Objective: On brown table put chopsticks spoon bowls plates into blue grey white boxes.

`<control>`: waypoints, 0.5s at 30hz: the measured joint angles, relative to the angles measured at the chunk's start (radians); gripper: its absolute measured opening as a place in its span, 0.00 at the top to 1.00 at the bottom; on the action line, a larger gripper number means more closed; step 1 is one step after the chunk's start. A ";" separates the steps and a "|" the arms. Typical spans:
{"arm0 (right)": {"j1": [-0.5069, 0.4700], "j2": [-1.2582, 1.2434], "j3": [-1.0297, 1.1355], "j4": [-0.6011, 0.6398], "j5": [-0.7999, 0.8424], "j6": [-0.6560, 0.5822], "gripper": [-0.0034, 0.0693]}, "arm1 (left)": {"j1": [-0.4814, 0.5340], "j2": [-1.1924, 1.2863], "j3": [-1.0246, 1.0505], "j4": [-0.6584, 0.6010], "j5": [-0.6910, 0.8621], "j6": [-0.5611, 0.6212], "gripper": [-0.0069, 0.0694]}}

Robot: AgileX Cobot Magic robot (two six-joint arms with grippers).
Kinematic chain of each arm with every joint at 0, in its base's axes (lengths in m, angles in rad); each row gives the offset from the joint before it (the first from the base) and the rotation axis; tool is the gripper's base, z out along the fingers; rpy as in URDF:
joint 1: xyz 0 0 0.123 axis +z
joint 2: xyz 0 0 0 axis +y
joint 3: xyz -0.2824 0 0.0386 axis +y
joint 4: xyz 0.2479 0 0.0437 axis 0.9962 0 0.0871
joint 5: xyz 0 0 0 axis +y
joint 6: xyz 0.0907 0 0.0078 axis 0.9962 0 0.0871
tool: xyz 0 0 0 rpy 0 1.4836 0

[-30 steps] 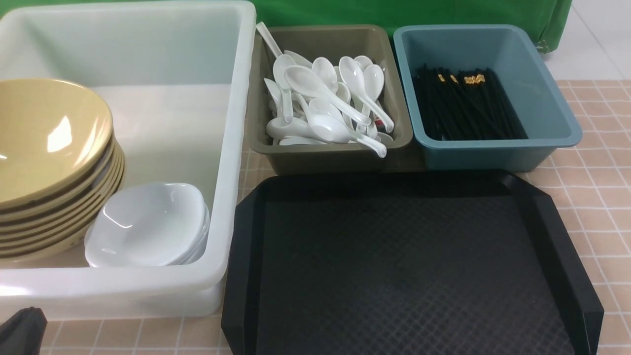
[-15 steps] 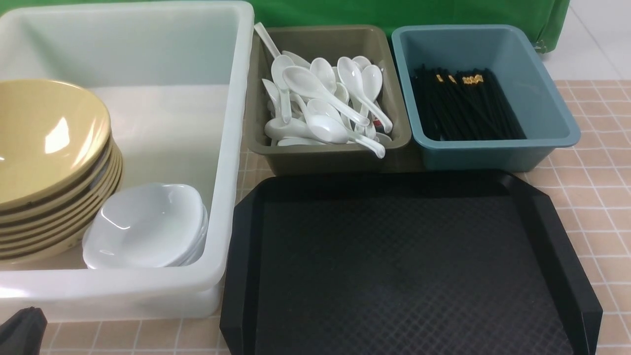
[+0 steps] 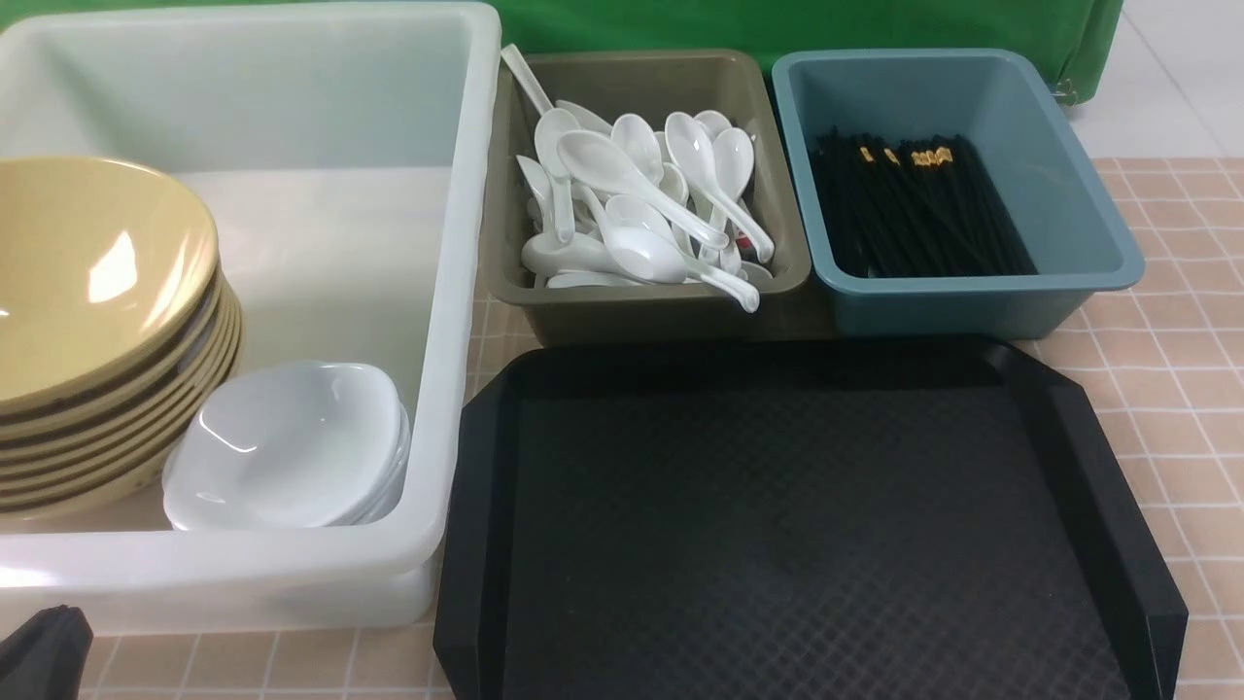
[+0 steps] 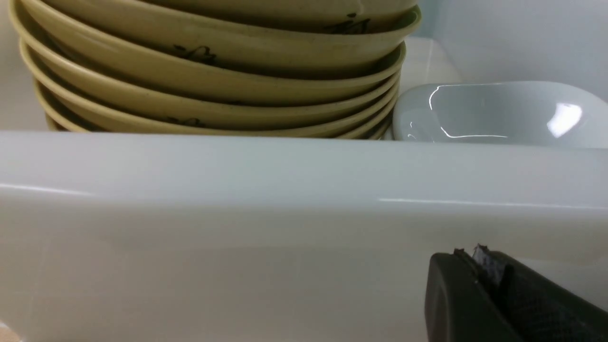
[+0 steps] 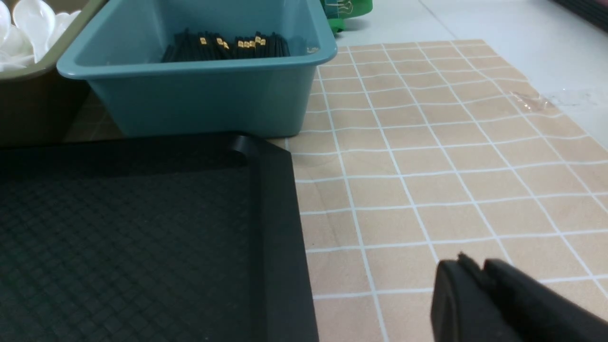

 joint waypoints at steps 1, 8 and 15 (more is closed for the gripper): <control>0.000 0.000 0.000 0.000 0.000 0.000 0.82 | 0.000 0.000 0.000 0.000 0.000 0.000 0.91; 0.000 0.000 0.000 0.000 0.000 0.000 0.81 | 0.000 0.000 0.000 0.000 0.000 0.000 0.91; 0.000 0.000 0.000 0.000 0.000 0.000 0.80 | 0.000 0.000 0.000 0.000 0.000 0.000 0.91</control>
